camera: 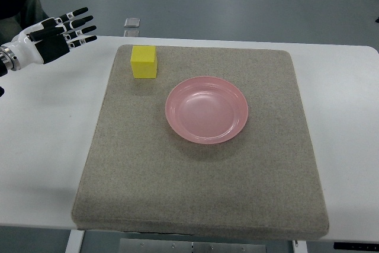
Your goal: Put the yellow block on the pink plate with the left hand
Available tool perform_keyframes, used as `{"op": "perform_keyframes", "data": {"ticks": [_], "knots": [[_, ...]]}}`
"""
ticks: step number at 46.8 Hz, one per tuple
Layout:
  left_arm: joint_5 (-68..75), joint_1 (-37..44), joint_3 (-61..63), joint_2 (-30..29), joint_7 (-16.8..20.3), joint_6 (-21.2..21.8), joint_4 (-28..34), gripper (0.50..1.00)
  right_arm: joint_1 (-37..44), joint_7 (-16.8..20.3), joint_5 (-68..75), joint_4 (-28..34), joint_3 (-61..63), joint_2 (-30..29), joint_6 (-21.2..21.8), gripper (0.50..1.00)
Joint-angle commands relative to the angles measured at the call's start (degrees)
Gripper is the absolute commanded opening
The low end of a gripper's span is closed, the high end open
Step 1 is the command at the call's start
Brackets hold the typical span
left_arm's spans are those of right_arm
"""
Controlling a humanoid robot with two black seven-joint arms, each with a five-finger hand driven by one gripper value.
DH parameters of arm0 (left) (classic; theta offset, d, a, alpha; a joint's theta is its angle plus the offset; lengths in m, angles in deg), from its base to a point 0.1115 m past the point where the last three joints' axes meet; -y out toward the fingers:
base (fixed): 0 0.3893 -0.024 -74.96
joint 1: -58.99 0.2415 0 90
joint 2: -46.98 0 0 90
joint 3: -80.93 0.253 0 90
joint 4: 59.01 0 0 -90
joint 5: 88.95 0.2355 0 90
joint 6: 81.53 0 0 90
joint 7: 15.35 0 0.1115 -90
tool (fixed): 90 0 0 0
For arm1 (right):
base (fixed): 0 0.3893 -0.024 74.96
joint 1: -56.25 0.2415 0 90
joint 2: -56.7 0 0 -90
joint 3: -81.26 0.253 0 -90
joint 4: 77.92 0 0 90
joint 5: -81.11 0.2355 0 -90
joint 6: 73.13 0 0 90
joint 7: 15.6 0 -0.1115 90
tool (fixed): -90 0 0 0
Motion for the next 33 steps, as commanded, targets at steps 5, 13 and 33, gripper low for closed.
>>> {"op": "perform_keyframes", "data": {"ticks": [5, 13, 33], "knots": [[0.26, -0.03, 0.01, 0.00, 0.00, 0.00, 0.00, 0.992, 0.00, 0.00, 0.00, 0.00, 0.00, 0.00, 0.00, 0.924], [-0.18, 0.05, -3.93, 0.70, 0.96, 0.00, 0.00, 0.992, 0.00, 0.00, 0.00, 0.00, 0.00, 0.00, 0.00, 0.924], [2.36, 0.32, -5.88, 3.43, 1.31, 0.00, 4.13, 0.994, 0.00, 0.00, 0.00, 0.00, 0.00, 0.00, 0.00, 0.924]]}}
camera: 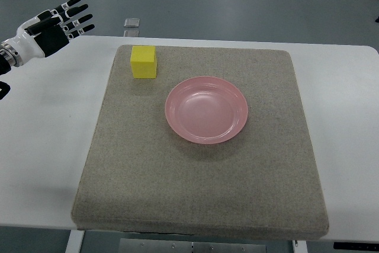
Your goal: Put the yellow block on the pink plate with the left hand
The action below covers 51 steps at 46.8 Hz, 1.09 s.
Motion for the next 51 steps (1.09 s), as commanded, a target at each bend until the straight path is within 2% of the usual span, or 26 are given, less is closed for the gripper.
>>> {"op": "perform_keyframes", "data": {"ticks": [1, 8, 21, 28, 33, 39, 44, 47, 51], "knots": [[2.28, -0.33, 0.18, -0.23, 0.00, 0.00, 0.05, 0.994, 0.00, 0.00, 0.00, 0.00, 0.00, 0.00, 0.00, 0.924], [16.50, -3.75, 0.10, -0.31, 1.13, 0.00, -0.22, 0.994, 0.00, 0.00, 0.00, 0.00, 0.00, 0.00, 0.00, 0.924], [47.53, -9.47, 0.10, -0.58, 9.40, 0.00, -1.18, 0.994, 0.00, 0.00, 0.00, 0.00, 0.00, 0.00, 0.00, 0.924], [59.14, -11.93, 0.36, 0.12, 9.66, 0.00, -1.53, 0.992, 0.00, 0.00, 0.00, 0.00, 0.00, 0.00, 0.00, 0.924], [64.77, -13.60, 2.55, 0.39, 9.66, 0.00, -4.08, 0.992, 0.00, 0.00, 0.00, 0.00, 0.00, 0.00, 0.00, 0.924], [68.20, -17.02, 8.87, 0.74, 9.66, 0.00, -5.40, 0.990, 0.00, 0.00, 0.00, 0.00, 0.00, 0.00, 0.00, 0.924], [68.73, -20.01, 16.52, 3.28, 9.66, 0.46, -4.88, 0.986, 0.00, 0.00, 0.00, 0.00, 0.00, 0.00, 0.00, 0.924], [68.73, -21.33, 20.56, 4.43, 9.66, 2.29, -4.52, 0.984, 0.00, 0.00, 0.00, 0.00, 0.00, 0.00, 0.00, 0.924], [68.73, -21.86, 25.22, 6.18, 9.66, 8.18, -4.52, 0.984, 0.00, 0.00, 0.00, 0.00, 0.00, 0.00, 0.00, 0.924]]}}
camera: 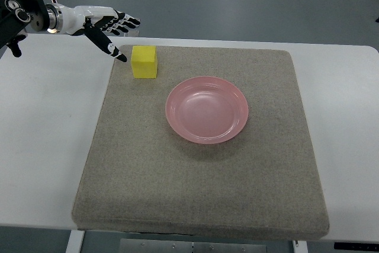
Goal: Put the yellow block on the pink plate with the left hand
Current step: 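Reach the left hand forward and down to the yellow cube, then close the left hand's fingers around the yellow cube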
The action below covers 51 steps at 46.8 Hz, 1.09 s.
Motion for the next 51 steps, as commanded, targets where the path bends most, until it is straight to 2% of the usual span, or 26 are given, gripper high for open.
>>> {"op": "perform_keyframes", "data": {"ticks": [1, 4, 8, 18, 24, 28, 31, 33, 35, 38, 41, 51], "knots": [[0.08, -0.31, 4.57, 1.92, 0.00, 5.92, 0.14, 0.984, 0.01, -0.01, 0.00, 0.00, 0.00, 0.00, 0.00, 0.924], [0.08, -0.31, 7.73, 3.33, 0.00, 9.71, 0.67, 0.984, 0.01, -0.01, 0.00, 0.00, 0.00, 0.00, 0.00, 0.924], [0.08, -0.40, 10.81, 5.52, 0.00, 12.09, 2.51, 0.984, 0.01, -0.01, 0.00, 0.00, 0.00, 0.00, 0.00, 0.924], [-0.01, -0.58, 13.63, 11.59, 0.00, 12.44, 10.95, 0.981, 0.01, -0.01, 0.00, 0.00, 0.00, 0.00, 0.00, 0.924], [-0.10, -0.58, 15.74, 13.44, 0.09, 12.70, 12.54, 0.971, 0.01, -0.01, 0.00, 0.00, 0.00, 0.00, 0.00, 0.924], [-0.10, -0.58, 16.35, 13.61, 0.27, 13.76, 12.54, 0.954, 0.01, -0.01, 0.00, 0.00, 0.00, 0.00, 0.00, 0.924], [-0.01, -0.67, 16.44, 13.70, 0.27, 14.28, 12.45, 0.930, 0.01, -0.01, 0.00, 0.00, 0.00, 0.00, 0.00, 0.924], [-0.10, -0.67, 16.44, 13.70, 0.27, 14.37, 12.36, 0.896, 0.01, -0.01, 0.00, 0.00, 0.00, 0.00, 0.00, 0.924], [-0.10, -0.75, 16.44, 13.70, 0.36, 14.37, 12.36, 0.889, 0.01, -0.01, 0.00, 0.00, 0.00, 0.00, 0.00, 0.924], [-0.10, -1.02, 16.44, 13.70, 0.62, 14.37, 12.27, 0.851, 0.01, -0.01, 0.00, 0.00, 0.00, 0.00, 0.00, 0.924], [-0.01, -1.37, 16.62, 13.62, 0.88, 14.29, 12.27, 0.784, 0.01, -0.01, 0.00, 0.00, 0.00, 0.00, 0.00, 0.924], [-0.10, -1.81, 16.62, 13.53, 1.85, 14.37, 12.36, 0.780, 0.01, -0.01, 0.00, 0.00, 0.00, 0.00, 0.00, 0.924]]}}
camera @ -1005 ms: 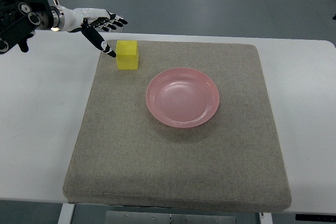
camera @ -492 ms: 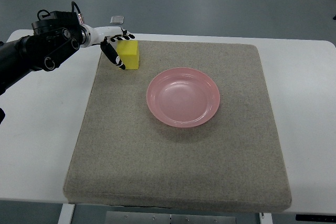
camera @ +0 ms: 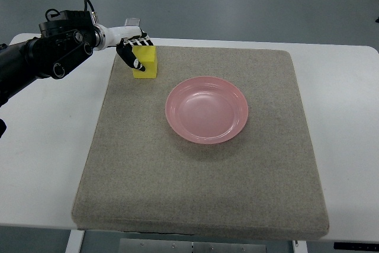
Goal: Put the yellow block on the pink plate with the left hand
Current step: 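Close the left hand's fingers around the yellow cube, then lift the yellow cube with the left hand toward the pink plate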
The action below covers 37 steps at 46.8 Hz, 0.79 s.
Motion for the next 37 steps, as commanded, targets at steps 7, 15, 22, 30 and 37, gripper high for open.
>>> {"op": "perform_keyframes", "data": {"ticks": [7, 15, 22, 30, 37], "knots": [[0.03, 0.00, 0.00, 0.00, 1.20, -0.08, 0.00, 0.754, 0.00, 0.00, 0.00, 0.00, 0.00, 0.00, 0.00, 0.924], [0.03, -0.09, 0.00, 0.00, 1.20, -0.17, -0.09, 0.660, 0.00, 0.00, 0.00, 0.00, 0.00, 0.00, 0.00, 0.924], [0.03, -0.35, 0.00, -0.18, 1.28, -0.61, 0.00, 0.531, 0.00, 0.00, 0.00, 0.00, 0.00, 0.00, 0.00, 0.924], [-0.58, -2.19, 0.00, -0.79, 2.16, -0.96, -0.09, 0.500, 0.00, 0.00, 0.00, 0.00, 0.00, 0.00, 0.00, 0.924], [-1.19, -4.92, -0.18, -1.67, 4.53, -4.64, -0.44, 0.500, 0.00, 0.00, 0.00, 0.00, 0.00, 0.00, 0.00, 0.924]]}}
